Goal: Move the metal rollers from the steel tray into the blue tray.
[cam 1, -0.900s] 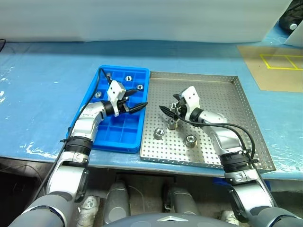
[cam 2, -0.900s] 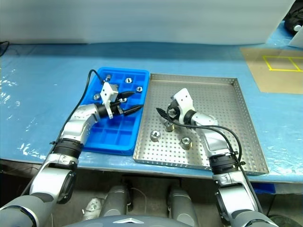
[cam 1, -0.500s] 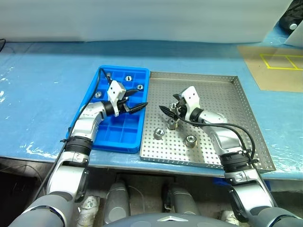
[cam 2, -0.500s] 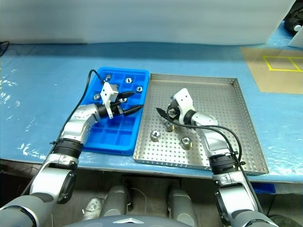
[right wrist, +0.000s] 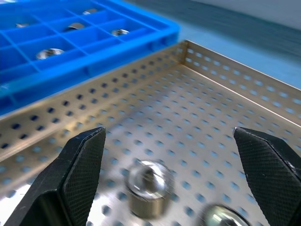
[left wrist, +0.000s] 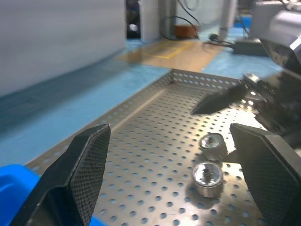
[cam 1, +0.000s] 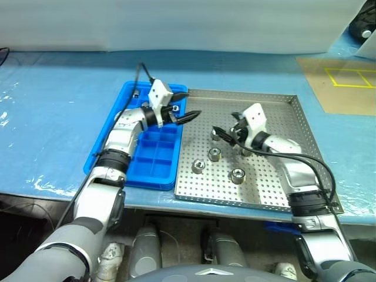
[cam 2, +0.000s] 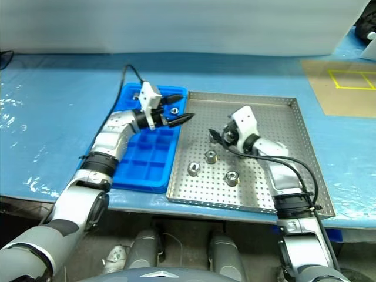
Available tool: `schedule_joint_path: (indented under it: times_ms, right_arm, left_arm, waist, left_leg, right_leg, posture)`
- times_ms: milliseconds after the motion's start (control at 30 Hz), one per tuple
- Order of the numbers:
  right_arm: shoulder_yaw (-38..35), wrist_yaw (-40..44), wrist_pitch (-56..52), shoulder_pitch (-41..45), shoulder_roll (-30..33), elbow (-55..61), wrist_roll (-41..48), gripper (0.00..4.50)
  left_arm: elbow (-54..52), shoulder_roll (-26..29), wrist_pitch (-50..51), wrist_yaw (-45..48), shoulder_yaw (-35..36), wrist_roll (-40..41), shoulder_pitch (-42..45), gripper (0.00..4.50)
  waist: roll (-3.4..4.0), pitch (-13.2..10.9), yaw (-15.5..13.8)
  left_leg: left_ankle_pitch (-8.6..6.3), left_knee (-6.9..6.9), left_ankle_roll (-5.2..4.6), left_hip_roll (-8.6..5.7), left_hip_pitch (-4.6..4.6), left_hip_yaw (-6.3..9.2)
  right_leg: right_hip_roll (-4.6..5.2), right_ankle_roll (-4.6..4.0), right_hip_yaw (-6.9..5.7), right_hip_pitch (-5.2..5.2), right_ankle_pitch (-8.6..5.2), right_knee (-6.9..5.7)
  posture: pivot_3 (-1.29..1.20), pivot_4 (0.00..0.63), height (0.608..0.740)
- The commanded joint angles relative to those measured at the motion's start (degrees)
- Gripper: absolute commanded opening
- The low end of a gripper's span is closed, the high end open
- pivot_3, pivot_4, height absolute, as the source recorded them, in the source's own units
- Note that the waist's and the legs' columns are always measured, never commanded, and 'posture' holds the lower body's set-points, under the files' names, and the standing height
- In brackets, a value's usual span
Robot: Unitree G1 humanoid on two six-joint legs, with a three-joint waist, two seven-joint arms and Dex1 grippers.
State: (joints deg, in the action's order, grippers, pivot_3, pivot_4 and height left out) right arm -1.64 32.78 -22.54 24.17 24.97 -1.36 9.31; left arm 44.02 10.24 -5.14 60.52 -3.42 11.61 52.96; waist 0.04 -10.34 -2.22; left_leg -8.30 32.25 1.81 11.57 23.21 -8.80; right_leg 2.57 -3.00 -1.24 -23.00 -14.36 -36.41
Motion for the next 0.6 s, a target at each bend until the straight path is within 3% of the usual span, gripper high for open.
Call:
schedule_joint_path:
  times_ms: [33, 167, 400, 600]
  right_arm:
    - [-3.5, -1.4, -0.9, -1.2, 1.4, 5.0, 1.6, 4.46]
    - [-7.3, -2.6, -3.3, -6.7, 3.5, 10.9, 2.3, 4.46]
    - [-9.0, -6.6, -6.7, -14.4, 2.2, 19.1, 2.8, 4.46]
    - [-9.0, -8.9, -8.0, -16.8, 1.4, 22.0, 3.0, 4.46]
  left_arm:
    - [3.6, -1.5, -3.5, 4.0, -1.7, -1.2, 3.0, 4.28]
    - [5.3, -4.2, -4.4, 11.8, -4.9, -2.0, 3.9, 4.28]
    - [8.8, -4.3, -5.4, 21.5, -9.0, -4.9, 4.3, 4.28]
    - [17.1, -4.9, -11.8, 16.6, -11.8, -11.8, 6.3, 4.28]
  waist:
    - [0.00, 0.0, 0.4]
    - [0.00, 0.0, 1.4]
    - [0.03, 0.0, 3.2]
    - [0.03, 0.0, 3.9]
  left_leg:
    - [-0.01, -0.01, -0.05, -0.07, 0.00, -0.01]
    - [-0.07, -0.07, -0.41, -0.06, -0.04, -0.01]
    - [-0.26, -0.05, -0.79, 0.07, -0.09, -0.15]
    - [-0.32, 0.07, -0.88, 0.08, -0.14, -0.29]
  right_leg:
    - [-0.01, 0.03, 0.00, 0.01, 0.02, 0.07]
    - [-0.05, 0.04, -0.01, 0.07, 0.02, 0.16]
    - [-0.02, -0.01, 0.05, 0.37, 0.00, 0.74]
    - [0.02, 0.07, 0.18, 0.45, 0.05, 0.85]
  posture:
    - [-0.35, 0.150, 0.740]
    - [-0.42, 0.150, 0.740]
    - [-0.51, 0.150, 0.740]
    - [-0.54, 0.150, 0.740]
